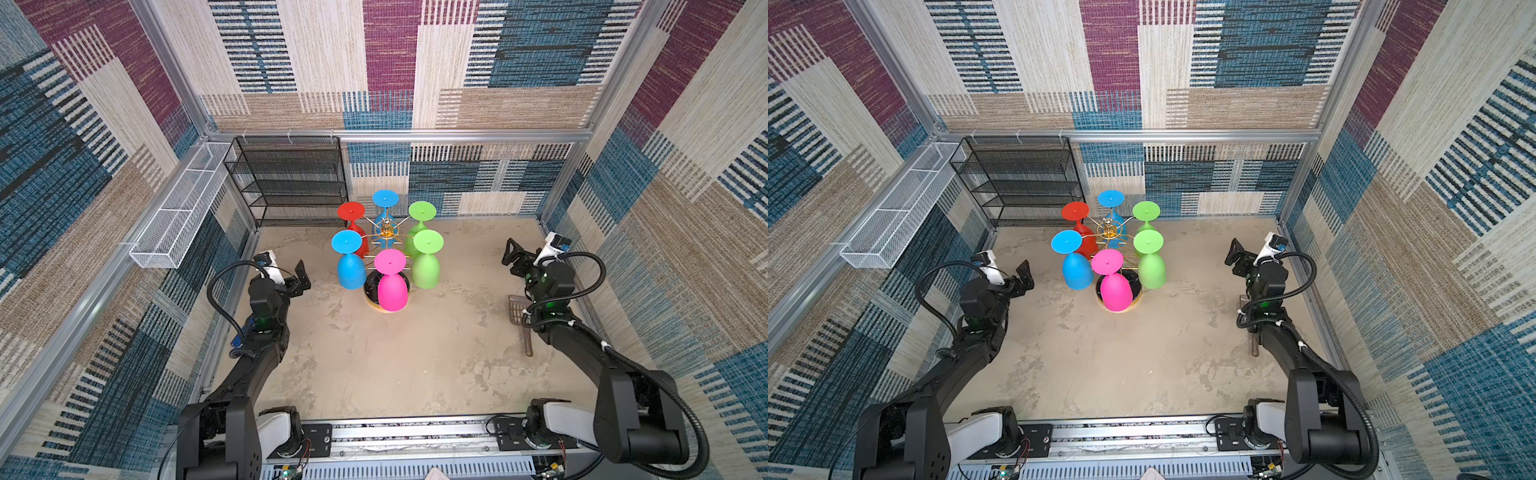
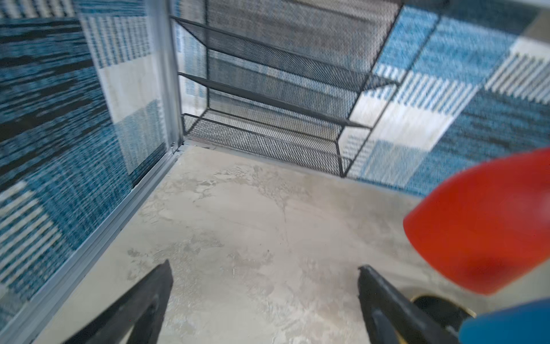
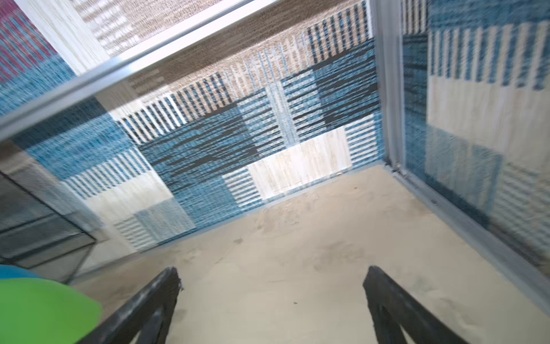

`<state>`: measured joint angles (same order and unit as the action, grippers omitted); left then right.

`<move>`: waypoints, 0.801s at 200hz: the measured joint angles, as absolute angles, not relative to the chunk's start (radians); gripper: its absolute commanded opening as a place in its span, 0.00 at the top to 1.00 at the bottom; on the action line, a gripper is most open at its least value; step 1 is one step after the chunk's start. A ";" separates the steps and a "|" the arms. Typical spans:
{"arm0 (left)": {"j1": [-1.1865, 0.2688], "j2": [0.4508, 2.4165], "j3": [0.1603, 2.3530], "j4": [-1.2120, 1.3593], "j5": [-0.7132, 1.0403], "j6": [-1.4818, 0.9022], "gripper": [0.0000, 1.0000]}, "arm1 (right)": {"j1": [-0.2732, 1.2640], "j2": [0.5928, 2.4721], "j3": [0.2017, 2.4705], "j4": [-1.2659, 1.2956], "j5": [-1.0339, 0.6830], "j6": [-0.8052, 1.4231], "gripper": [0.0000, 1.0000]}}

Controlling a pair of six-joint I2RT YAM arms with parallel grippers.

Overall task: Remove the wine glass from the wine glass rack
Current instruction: 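Raise both arms and reach the right gripper toward a green glass's foot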

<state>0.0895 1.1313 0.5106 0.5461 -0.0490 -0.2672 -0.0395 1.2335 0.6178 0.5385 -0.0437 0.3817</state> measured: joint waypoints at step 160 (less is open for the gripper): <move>0.100 0.838 0.830 0.036 0.182 -0.390 0.13 | 0.134 1.268 0.876 0.410 -0.833 0.756 0.47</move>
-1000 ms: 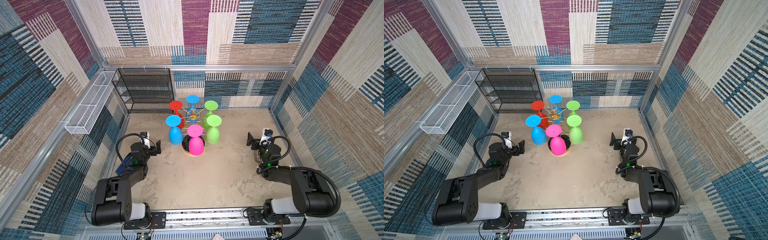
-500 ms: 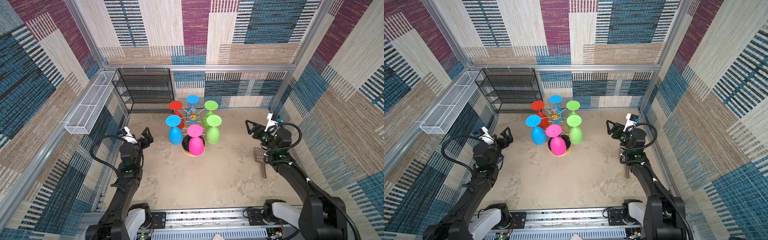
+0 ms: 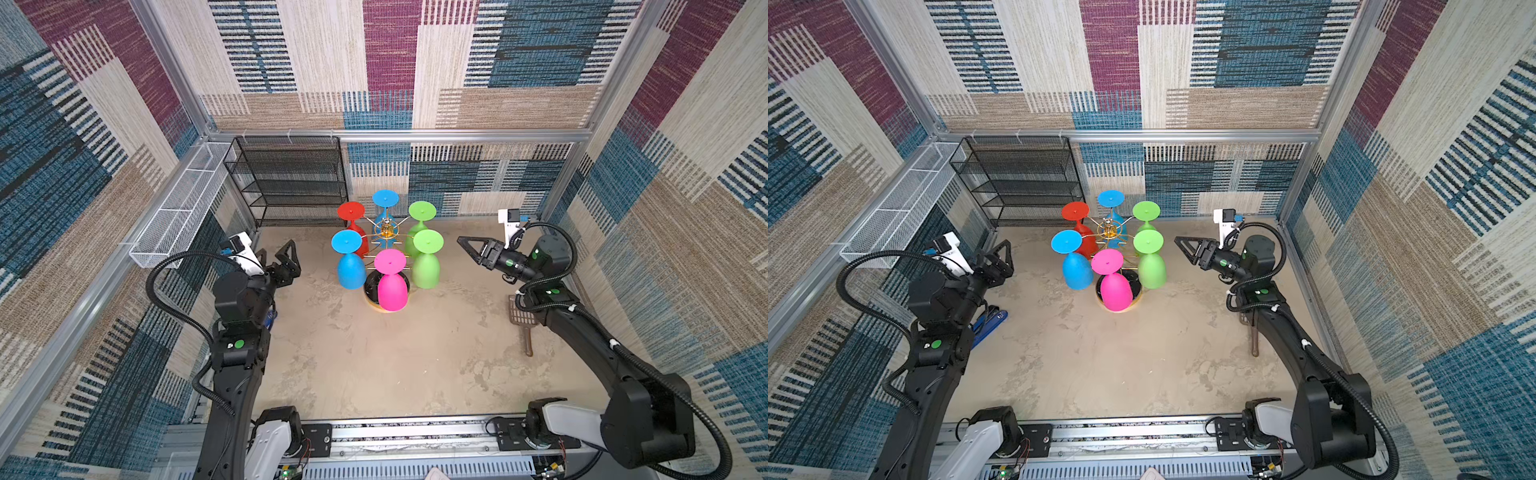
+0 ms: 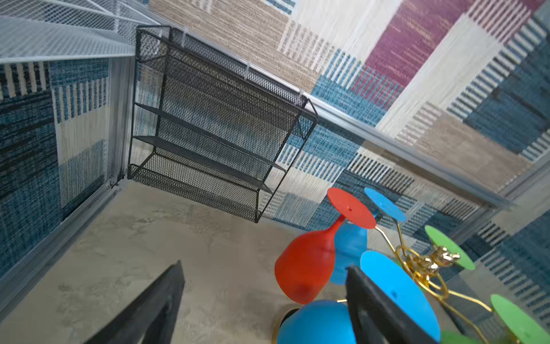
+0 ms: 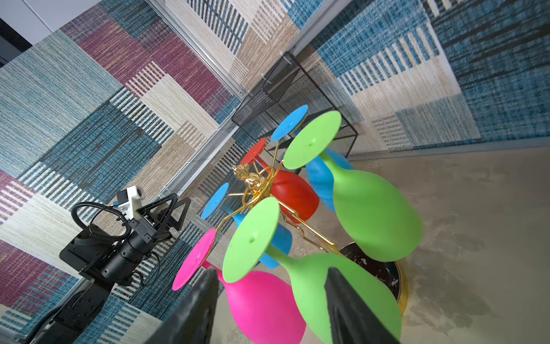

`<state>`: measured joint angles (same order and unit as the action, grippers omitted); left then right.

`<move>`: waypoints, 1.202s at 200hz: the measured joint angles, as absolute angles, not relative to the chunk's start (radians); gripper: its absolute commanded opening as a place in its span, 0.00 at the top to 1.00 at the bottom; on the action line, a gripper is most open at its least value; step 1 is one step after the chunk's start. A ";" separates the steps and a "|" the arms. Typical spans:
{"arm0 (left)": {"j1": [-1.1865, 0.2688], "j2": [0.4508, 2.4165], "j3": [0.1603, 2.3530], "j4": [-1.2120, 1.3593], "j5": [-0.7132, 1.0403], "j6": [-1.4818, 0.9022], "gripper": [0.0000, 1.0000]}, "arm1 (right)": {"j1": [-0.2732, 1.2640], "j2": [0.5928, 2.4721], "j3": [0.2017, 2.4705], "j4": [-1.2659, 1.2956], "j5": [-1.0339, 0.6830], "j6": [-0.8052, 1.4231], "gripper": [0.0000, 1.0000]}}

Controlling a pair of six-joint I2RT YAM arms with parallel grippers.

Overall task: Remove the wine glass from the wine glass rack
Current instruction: 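Raise both arms and reach the right gripper toward a green glass's foot, then close the right gripper on the green glass's foot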

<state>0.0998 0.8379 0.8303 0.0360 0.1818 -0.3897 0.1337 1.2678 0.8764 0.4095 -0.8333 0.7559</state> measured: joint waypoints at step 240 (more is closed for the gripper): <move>0.169 0.862 0.817 -0.107 0.347 -0.372 0.11 | 0.228 1.443 1.040 0.368 -0.920 0.908 0.90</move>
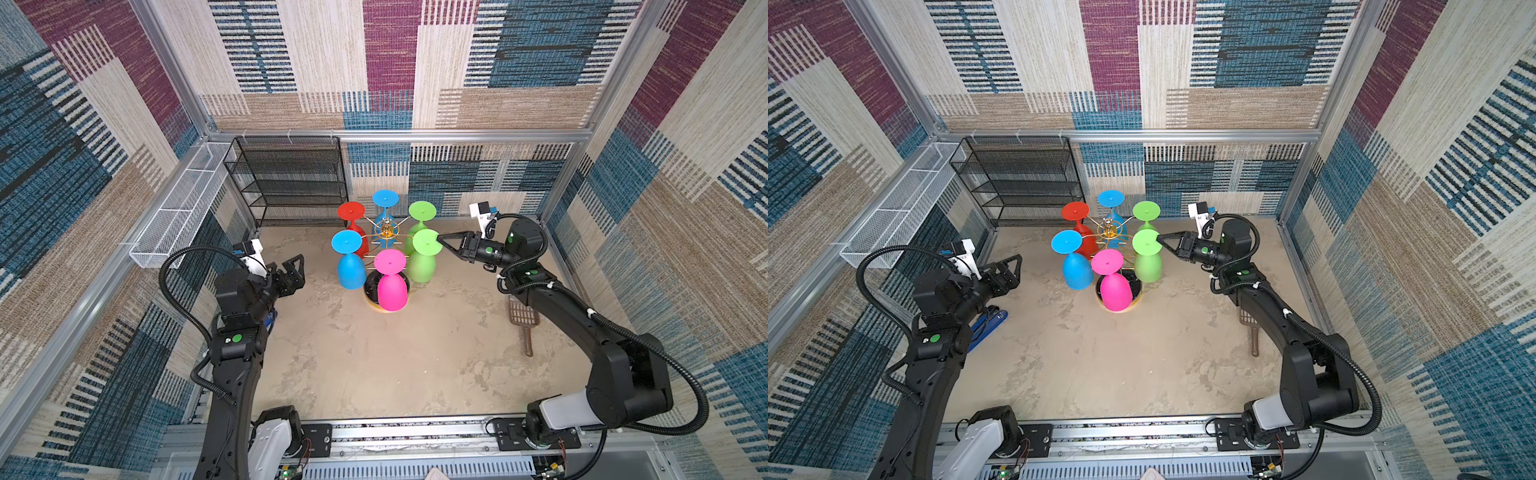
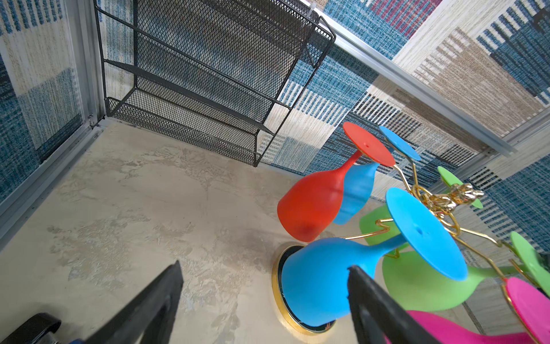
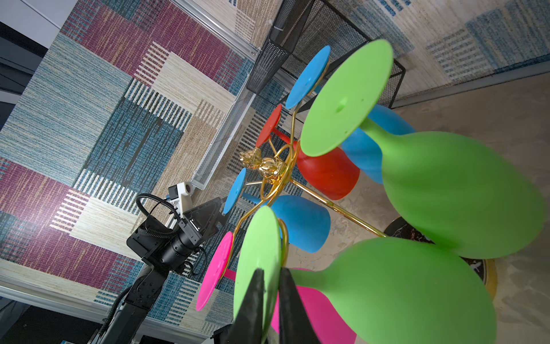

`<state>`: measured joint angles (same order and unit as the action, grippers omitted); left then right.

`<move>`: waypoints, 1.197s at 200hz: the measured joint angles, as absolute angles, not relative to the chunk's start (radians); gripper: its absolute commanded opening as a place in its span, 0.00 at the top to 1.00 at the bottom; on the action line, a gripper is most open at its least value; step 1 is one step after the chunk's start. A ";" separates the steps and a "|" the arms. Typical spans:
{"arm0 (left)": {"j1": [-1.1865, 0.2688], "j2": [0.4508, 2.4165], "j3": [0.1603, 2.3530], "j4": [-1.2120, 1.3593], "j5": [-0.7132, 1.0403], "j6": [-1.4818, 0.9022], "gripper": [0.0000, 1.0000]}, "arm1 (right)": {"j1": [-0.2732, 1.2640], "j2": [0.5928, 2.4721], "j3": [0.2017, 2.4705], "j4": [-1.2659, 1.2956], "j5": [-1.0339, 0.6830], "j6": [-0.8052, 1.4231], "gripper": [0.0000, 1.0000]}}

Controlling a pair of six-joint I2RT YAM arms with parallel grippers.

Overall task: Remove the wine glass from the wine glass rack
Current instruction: 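Close the right gripper on the green glass's foot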

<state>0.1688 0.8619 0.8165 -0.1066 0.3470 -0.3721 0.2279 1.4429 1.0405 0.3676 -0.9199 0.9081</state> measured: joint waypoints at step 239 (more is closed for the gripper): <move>0.223 0.823 0.786 -0.055 0.403 -0.420 0.11 | 0.228 1.446 1.174 0.258 -0.958 1.023 1.00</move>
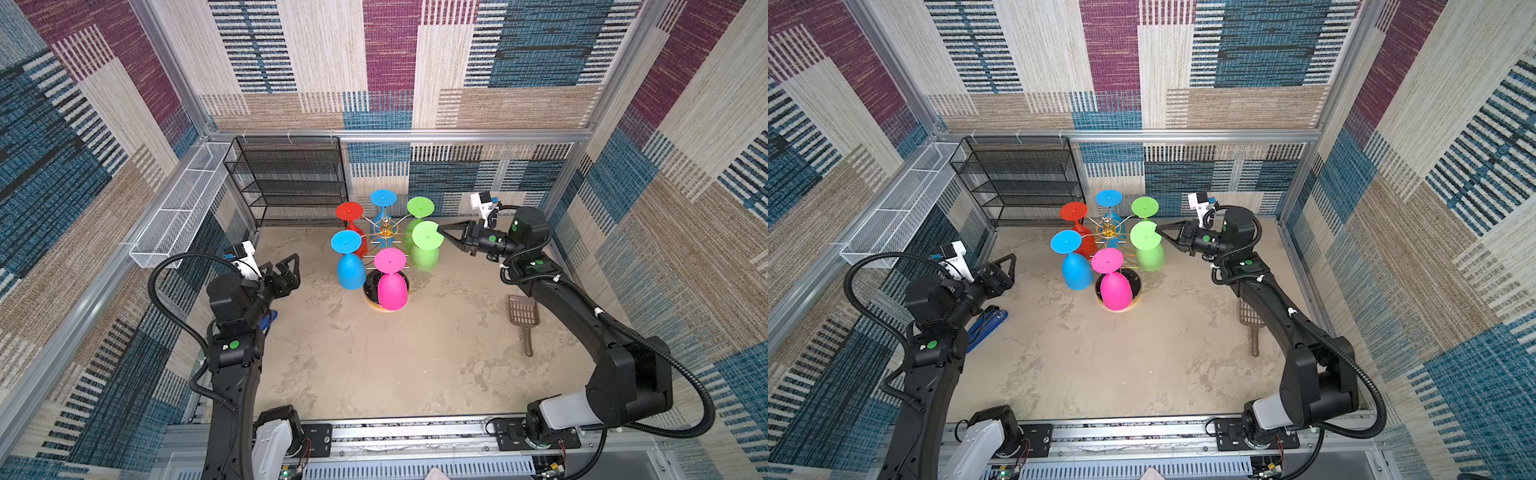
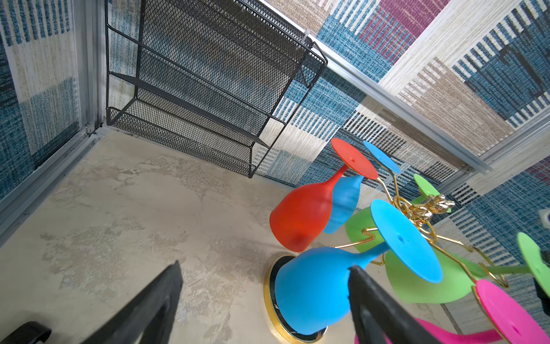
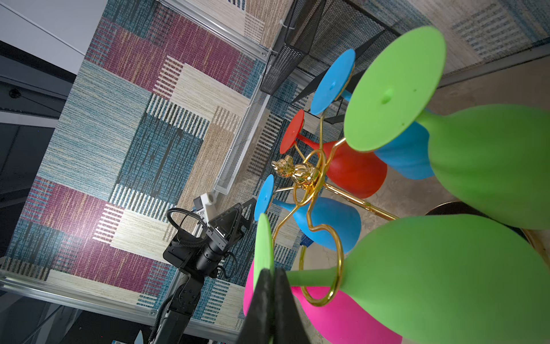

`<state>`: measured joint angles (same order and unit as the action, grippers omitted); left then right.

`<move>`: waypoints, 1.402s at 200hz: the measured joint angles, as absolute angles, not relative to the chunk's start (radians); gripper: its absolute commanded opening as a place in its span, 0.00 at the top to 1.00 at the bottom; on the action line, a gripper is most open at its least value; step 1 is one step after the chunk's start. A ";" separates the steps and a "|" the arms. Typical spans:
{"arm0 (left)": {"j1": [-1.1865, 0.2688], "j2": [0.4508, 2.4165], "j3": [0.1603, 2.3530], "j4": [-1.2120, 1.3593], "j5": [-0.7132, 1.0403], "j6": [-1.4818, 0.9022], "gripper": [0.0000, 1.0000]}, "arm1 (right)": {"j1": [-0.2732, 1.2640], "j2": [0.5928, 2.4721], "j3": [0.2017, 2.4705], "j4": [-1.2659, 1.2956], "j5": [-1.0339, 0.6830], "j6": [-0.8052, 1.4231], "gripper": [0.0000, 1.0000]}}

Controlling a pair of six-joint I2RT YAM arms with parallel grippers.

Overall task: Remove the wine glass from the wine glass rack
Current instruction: 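Close the right gripper on the green glass's foot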

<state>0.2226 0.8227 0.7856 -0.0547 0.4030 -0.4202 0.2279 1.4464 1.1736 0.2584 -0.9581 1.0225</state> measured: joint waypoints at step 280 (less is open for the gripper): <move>0.249 0.817 0.765 -0.033 0.424 -0.494 0.11 | 0.321 1.495 1.250 0.173 -0.699 1.007 1.00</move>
